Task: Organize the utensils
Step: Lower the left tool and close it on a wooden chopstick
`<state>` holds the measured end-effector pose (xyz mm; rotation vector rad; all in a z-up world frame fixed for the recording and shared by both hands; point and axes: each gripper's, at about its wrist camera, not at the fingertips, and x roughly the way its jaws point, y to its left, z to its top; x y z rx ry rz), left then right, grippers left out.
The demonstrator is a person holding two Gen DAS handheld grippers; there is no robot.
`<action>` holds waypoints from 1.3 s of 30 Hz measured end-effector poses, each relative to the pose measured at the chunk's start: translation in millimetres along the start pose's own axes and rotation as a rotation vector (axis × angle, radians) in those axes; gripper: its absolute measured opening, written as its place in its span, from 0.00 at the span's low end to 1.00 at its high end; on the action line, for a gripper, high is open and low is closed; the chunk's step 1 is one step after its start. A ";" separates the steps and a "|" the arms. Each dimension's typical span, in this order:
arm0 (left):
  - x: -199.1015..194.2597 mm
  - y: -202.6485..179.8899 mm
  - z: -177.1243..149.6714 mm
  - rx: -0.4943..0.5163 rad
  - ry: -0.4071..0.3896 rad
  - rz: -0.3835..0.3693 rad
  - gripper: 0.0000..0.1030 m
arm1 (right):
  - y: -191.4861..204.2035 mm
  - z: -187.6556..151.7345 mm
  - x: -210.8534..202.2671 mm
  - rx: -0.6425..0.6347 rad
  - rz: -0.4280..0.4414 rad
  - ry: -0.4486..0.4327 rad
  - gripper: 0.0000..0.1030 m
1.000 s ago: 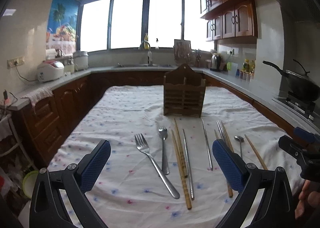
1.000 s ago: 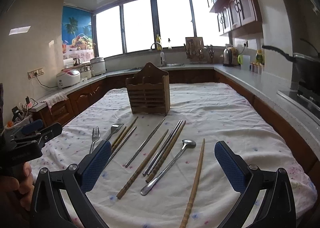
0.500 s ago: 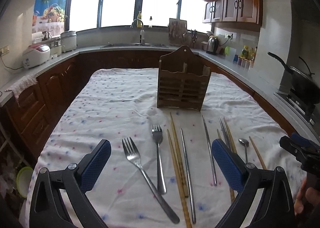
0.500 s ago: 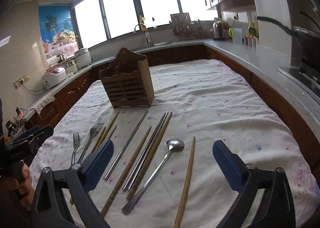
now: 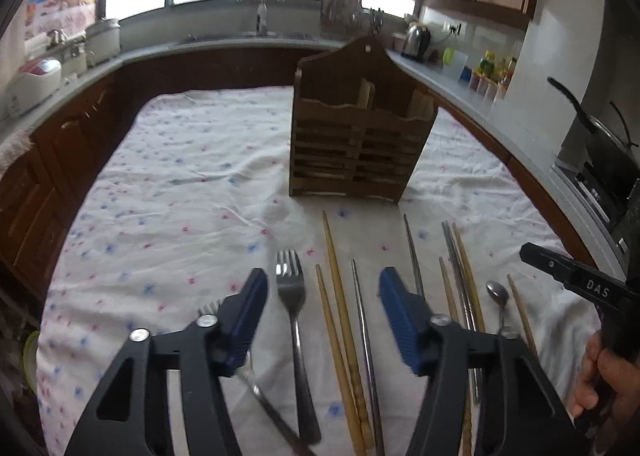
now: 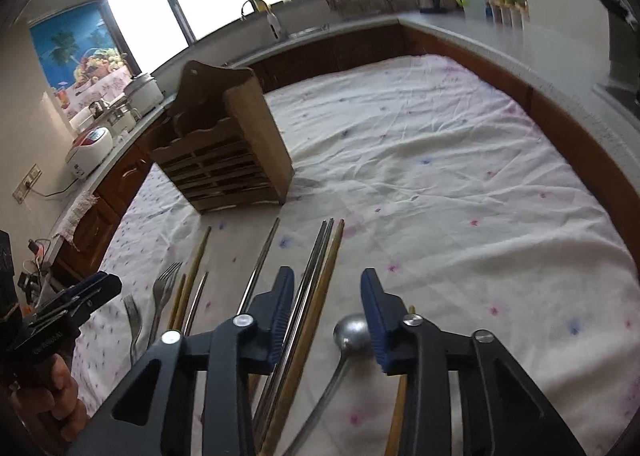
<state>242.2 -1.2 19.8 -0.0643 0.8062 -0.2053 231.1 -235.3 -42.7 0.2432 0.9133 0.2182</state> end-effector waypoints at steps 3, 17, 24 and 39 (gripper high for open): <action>23.5 1.6 15.4 0.000 0.045 -0.011 0.48 | -3.3 6.5 16.3 0.018 -0.002 0.031 0.29; 124.8 -3.8 54.1 -0.006 0.208 -0.041 0.32 | -6.6 18.0 75.5 0.037 -0.041 0.156 0.21; 158.8 -5.2 58.2 0.005 0.258 -0.016 0.25 | -3.7 21.9 83.5 0.006 -0.059 0.165 0.15; 183.6 -38.5 50.3 0.134 0.294 0.039 0.05 | 13.1 23.0 91.1 -0.124 -0.126 0.169 0.11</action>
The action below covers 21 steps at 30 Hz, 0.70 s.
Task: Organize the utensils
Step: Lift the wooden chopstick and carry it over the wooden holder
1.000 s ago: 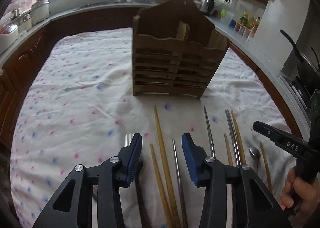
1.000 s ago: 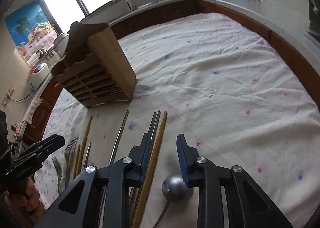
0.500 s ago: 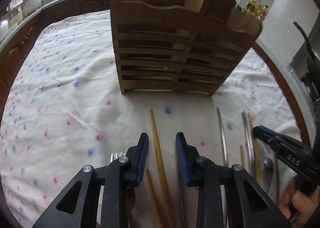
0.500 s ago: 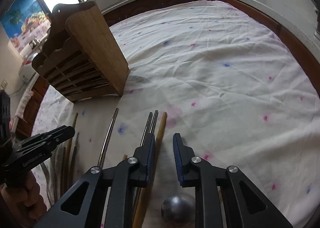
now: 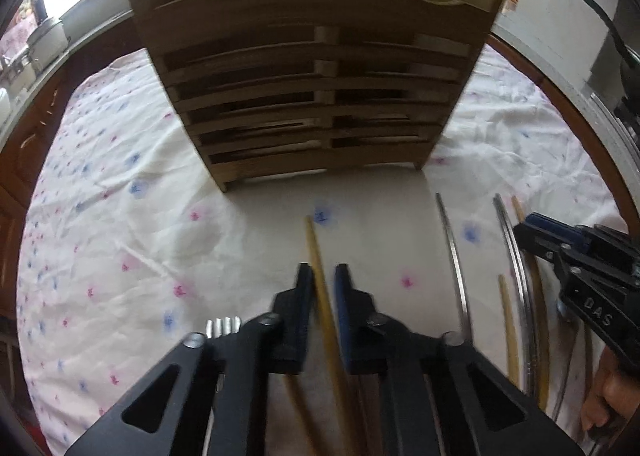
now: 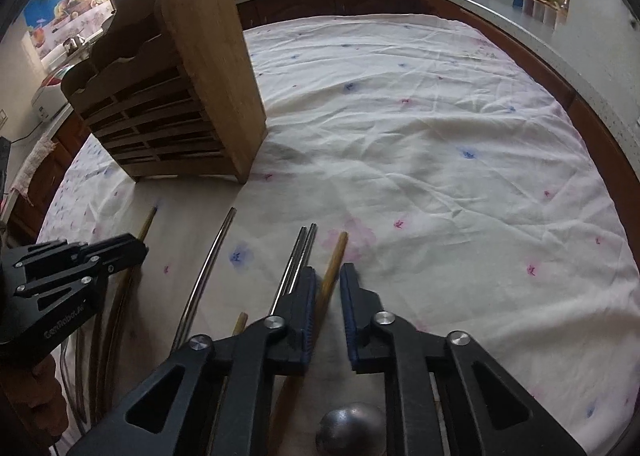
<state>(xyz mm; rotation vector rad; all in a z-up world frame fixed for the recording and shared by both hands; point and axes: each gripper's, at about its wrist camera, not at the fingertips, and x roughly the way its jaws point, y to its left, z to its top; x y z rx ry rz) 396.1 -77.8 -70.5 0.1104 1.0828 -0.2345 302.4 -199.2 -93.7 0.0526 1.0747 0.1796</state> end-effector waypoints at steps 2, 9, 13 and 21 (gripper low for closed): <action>-1.2 -1.3 -0.5 -0.005 0.001 -0.018 0.05 | -4.1 0.5 -0.6 0.032 0.030 0.000 0.10; -17.8 -0.5 -2.7 -0.035 -0.034 -0.080 0.03 | -20.3 -4.0 -22.4 0.142 0.180 -0.021 0.07; -50.0 3.2 -5.3 -0.039 -0.091 -0.106 0.03 | -18.1 -4.7 -48.6 0.141 0.223 -0.070 0.07; -127.5 15.9 -31.9 -0.072 -0.216 -0.175 0.03 | -5.6 -2.3 -110.4 0.090 0.275 -0.183 0.06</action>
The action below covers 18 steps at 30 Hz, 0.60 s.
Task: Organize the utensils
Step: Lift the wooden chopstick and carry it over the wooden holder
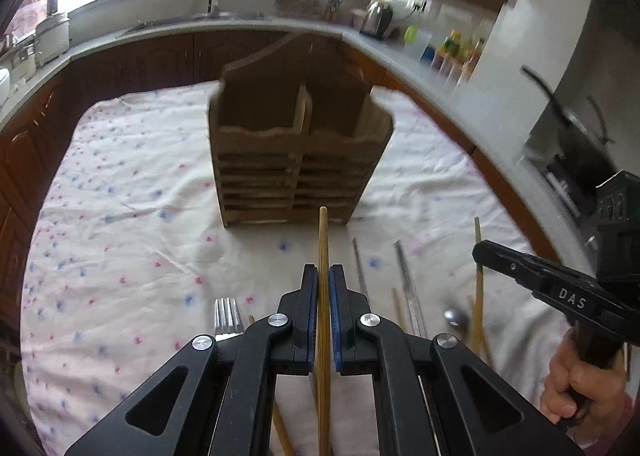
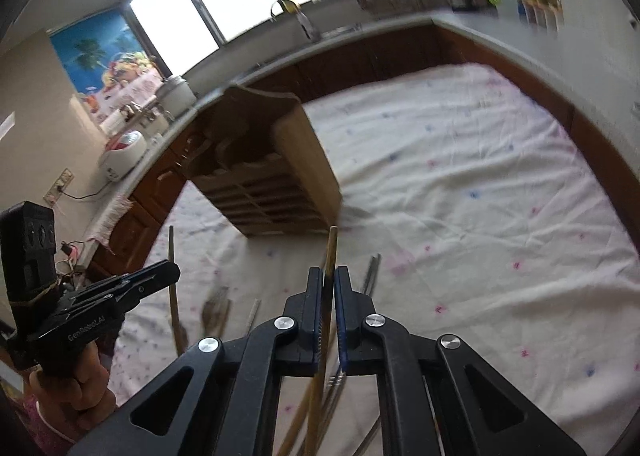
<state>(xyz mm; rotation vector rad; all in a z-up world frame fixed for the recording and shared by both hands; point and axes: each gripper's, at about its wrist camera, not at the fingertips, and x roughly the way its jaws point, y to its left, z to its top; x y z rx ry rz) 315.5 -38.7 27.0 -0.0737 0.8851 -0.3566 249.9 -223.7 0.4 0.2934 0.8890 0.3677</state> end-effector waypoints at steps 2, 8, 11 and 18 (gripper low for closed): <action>-22.4 -0.6 -4.9 -0.005 -0.032 -0.011 0.03 | 7.7 2.5 -13.0 -0.015 0.008 -0.027 0.05; -87.7 6.3 -21.0 -0.011 -0.119 -0.036 0.03 | 24.3 7.2 -52.3 -0.047 0.025 -0.127 0.05; -109.1 9.4 -28.3 -0.024 -0.159 -0.044 0.03 | 30.8 9.4 -66.3 -0.070 0.011 -0.185 0.05; -134.0 11.2 -43.0 -0.036 -0.208 -0.051 0.03 | 40.3 11.8 -78.4 -0.100 -0.001 -0.236 0.05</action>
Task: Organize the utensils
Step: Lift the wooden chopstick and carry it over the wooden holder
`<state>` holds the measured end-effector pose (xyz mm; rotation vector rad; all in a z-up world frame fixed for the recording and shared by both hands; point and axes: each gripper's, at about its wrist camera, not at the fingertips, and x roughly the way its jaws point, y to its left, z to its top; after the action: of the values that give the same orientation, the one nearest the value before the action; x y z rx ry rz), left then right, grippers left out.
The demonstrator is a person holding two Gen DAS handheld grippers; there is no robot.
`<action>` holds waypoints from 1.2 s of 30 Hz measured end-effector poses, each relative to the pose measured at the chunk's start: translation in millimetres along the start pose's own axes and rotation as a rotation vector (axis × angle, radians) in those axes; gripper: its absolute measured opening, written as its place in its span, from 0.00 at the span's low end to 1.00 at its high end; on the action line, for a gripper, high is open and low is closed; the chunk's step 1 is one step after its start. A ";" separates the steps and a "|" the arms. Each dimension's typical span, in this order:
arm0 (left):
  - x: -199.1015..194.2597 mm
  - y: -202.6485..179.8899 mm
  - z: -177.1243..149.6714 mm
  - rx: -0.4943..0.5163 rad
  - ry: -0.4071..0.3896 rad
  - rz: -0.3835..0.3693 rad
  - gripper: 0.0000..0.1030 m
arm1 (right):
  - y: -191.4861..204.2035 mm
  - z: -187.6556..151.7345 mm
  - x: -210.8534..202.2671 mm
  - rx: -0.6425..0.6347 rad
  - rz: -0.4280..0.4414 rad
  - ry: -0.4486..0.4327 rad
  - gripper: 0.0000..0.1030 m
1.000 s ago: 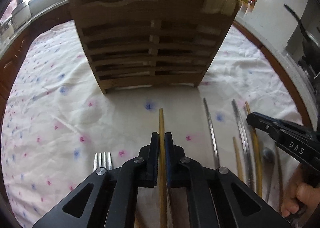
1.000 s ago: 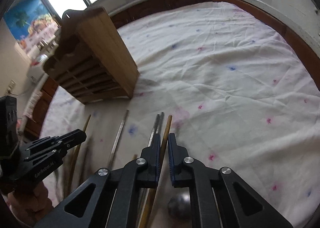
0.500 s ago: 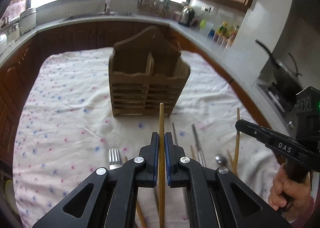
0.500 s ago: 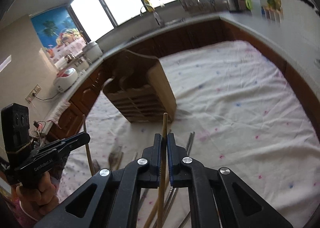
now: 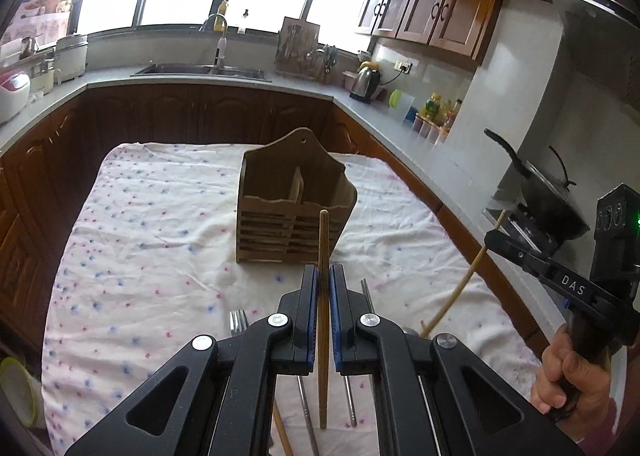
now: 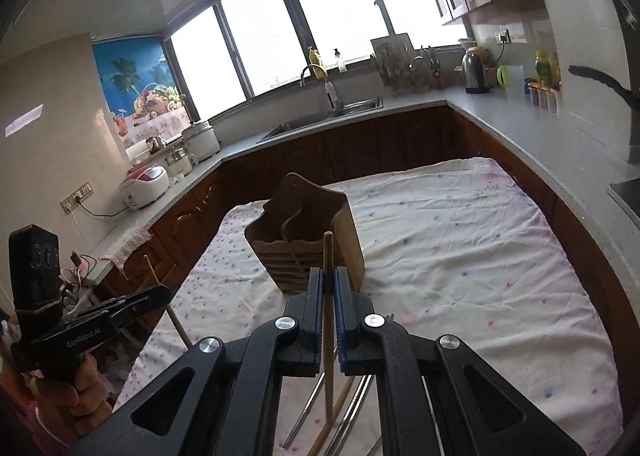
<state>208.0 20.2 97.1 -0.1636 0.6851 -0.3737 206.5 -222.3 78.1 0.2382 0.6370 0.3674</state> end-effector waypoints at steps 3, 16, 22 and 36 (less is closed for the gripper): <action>-6.6 -0.2 -1.0 -0.001 -0.021 -0.001 0.03 | 0.9 2.7 -1.2 0.000 0.002 -0.010 0.05; -16.9 0.1 18.1 -0.004 -0.132 0.003 0.03 | 4.1 23.0 -1.9 0.001 0.019 -0.066 0.05; -19.0 6.3 33.9 0.007 -0.202 0.023 0.03 | 5.7 49.4 2.0 -0.006 0.028 -0.117 0.05; 16.1 21.0 90.7 0.019 -0.385 0.084 0.04 | 2.7 131.9 39.8 0.026 0.041 -0.275 0.05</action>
<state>283.7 35.6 151.4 -0.1825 0.3078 -0.2582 316.8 -217.5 160.7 0.3203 0.3672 0.3581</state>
